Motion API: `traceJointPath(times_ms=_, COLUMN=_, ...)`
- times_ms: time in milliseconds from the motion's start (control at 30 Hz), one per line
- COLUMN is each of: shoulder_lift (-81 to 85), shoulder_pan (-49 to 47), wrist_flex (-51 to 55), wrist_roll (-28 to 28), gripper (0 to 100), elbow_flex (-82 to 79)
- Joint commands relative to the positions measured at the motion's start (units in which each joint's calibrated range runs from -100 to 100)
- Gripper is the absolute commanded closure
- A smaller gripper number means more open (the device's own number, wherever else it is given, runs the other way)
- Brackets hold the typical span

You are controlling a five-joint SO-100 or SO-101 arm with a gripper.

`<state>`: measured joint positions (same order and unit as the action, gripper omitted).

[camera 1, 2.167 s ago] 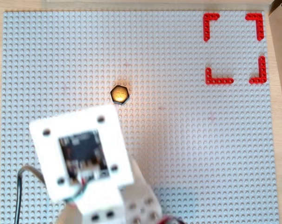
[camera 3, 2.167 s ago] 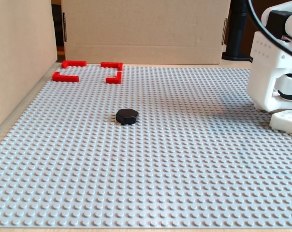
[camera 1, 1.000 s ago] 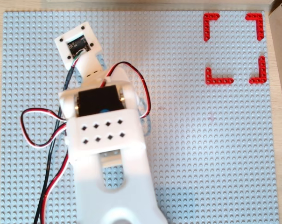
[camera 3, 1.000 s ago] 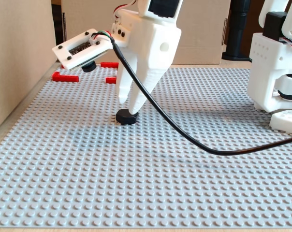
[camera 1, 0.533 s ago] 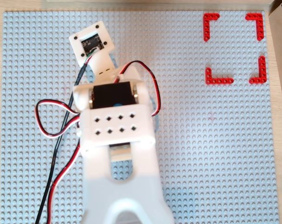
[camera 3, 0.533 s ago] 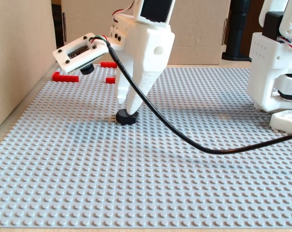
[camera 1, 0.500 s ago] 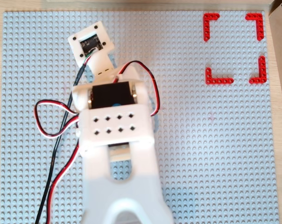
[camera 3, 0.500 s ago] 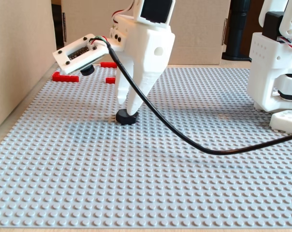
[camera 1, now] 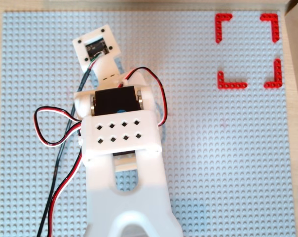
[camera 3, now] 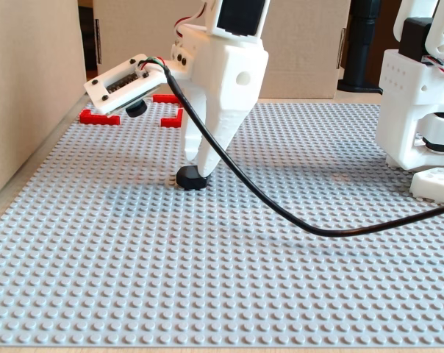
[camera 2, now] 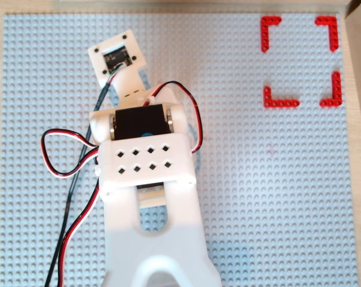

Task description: Grab the Lego and store it in red box

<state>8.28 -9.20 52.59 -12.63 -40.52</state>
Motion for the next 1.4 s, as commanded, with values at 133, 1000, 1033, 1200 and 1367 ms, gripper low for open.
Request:
traceJointPath(times_ms=133, shoulder_lift=0.11, shoulder_pan=0.0, wrist_flex=0.13, wrist_roll=0.22, gripper=86, elbow_flex=0.34)
traceJointPath(times_ms=1000, shoulder_lift=-8.54, shoulder_pan=-1.78, wrist_flex=4.6, wrist_roll=2.1, gripper=86, elbow_flex=7.97)
traceJointPath(times_ms=1033, shoulder_lift=-8.54, shoulder_pan=-1.78, wrist_flex=4.69, wrist_roll=2.1, gripper=86, elbow_flex=7.97)
traceJointPath(times_ms=1200, shoulder_lift=-8.54, shoulder_pan=-1.78, wrist_flex=4.69, wrist_roll=1.84, gripper=86, elbow_flex=7.61)
traceJointPath(times_ms=1367, shoulder_lift=-8.45, shoulder_pan=-1.86, wrist_flex=4.78, wrist_roll=1.89, gripper=86, elbow_flex=7.34)
